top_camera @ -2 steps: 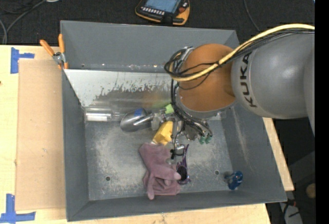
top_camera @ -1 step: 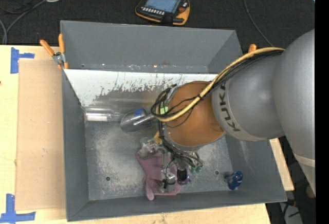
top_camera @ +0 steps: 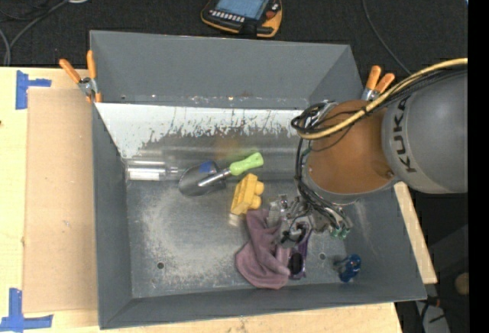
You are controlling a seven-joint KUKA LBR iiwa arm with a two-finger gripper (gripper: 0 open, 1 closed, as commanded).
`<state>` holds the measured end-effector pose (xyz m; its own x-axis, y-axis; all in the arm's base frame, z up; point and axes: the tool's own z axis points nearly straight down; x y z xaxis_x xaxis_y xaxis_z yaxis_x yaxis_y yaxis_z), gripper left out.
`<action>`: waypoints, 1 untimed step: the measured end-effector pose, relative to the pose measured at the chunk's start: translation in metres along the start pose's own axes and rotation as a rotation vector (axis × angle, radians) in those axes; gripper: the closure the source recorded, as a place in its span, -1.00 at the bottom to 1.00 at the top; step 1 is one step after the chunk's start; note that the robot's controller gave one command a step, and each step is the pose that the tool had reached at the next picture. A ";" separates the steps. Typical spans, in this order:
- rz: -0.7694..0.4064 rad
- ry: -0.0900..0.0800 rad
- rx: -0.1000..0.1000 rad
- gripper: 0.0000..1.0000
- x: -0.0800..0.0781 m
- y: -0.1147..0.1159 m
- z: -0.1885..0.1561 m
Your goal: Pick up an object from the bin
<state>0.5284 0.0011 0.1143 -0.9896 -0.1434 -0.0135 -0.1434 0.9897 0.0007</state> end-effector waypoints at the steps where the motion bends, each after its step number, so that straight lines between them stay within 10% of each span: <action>1: 0.000 0.001 -0.001 1.00 0.000 0.001 0.000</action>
Offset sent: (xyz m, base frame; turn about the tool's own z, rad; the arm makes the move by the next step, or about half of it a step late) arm -0.0063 0.0038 0.0583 -0.0138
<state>0.5282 0.0019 0.1141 -0.9895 -0.1437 -0.0129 -0.1438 0.9896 0.0019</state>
